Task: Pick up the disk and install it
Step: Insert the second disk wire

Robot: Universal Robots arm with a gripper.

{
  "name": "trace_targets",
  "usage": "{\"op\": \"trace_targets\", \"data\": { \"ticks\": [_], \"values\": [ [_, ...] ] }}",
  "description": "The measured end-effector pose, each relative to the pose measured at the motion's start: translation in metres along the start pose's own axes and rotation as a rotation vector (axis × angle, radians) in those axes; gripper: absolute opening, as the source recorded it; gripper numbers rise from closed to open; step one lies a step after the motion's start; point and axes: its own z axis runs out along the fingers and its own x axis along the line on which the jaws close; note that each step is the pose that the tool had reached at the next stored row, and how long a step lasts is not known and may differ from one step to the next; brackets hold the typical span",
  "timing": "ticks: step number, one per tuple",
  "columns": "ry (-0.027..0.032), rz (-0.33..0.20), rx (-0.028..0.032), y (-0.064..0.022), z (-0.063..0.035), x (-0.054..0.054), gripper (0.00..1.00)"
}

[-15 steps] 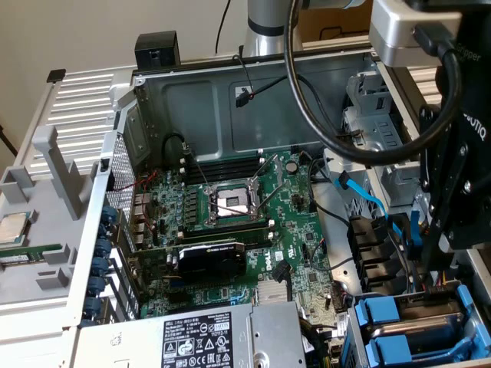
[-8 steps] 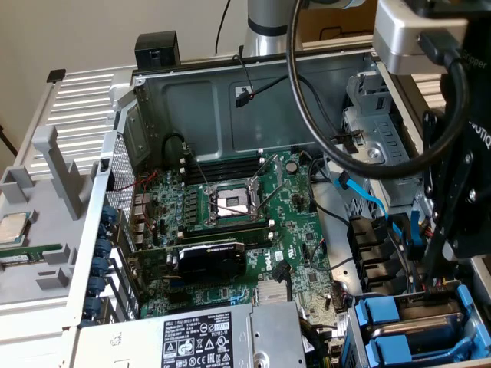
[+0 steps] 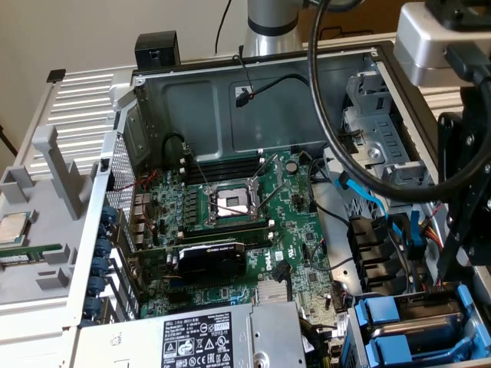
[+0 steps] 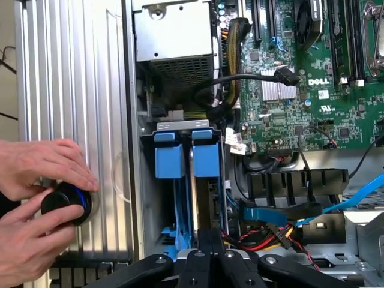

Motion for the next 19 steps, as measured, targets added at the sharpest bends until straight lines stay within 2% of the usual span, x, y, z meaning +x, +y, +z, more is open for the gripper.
{"op": "trace_targets", "data": {
  "ticks": [3,8,11,15,19],
  "values": [
    [-0.0146,-0.001,-0.001,-0.0018,0.0023,0.004,0.11],
    [-0.0314,-0.002,-0.0023,-0.0064,0.0069,0.009,0.11],
    [-0.0444,-0.002,-0.0033,-0.0065,0.0102,0.009,0.11],
    [-0.0637,-0.003,-0.0048,-0.0067,0.0149,0.008,0.11],
    [-0.0862,-0.004,-0.0064,-0.0059,0.0178,0.008,0.11]
  ]
}}
